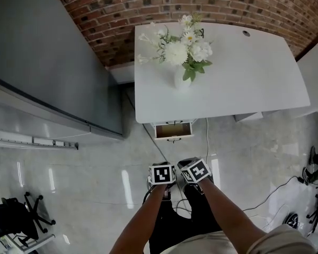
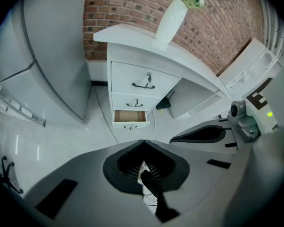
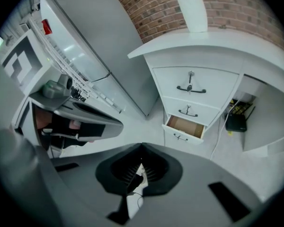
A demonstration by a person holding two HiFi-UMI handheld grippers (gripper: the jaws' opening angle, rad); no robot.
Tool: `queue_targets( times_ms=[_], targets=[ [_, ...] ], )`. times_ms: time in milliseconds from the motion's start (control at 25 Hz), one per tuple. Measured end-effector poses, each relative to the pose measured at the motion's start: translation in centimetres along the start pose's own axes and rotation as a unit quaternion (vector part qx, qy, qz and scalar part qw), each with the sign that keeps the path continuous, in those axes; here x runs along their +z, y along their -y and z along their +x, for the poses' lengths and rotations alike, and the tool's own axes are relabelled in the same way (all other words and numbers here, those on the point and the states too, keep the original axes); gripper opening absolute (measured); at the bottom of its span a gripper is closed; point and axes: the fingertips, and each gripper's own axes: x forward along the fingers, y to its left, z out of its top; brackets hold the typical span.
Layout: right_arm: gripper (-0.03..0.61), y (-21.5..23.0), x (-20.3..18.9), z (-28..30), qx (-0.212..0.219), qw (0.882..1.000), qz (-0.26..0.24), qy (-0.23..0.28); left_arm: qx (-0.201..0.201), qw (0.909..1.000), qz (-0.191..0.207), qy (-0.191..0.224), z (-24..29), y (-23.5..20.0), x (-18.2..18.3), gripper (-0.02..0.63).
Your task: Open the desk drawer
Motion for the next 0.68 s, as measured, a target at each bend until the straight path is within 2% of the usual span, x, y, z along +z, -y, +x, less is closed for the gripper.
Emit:
queue_targets(
  times_ms=[280, 400, 480, 680],
  targets=[
    [0.015, -0.4, 0.8, -2.1, -0.018, 0.999, 0.035, 0.022, 0.000, 0.9994, -0.036, 0.001, -1.5, 0.3, 0.4, 0.005],
    [0.015, -0.4, 1.4, -3.2, -0.022, 0.999, 0.033, 0.028, 0.006, 0.9991, -0.041, 0.011, -2.4, 0.2, 1.5, 0.005],
    [0.015, -0.3, 1.7, -3.8, -0.025, 0.999, 0.033, 0.034, 0.011, 0.9991, -0.037, 0.017, -2.9, 0.3, 2.2, 0.005],
    [0.015, 0.0, 4.0, -4.8, -0.035, 0.997, 0.039, 0.062, 0.041, 0.9981, 0.002, 0.046, -4.7, -1.2, 5.9, 0.005]
  ],
)
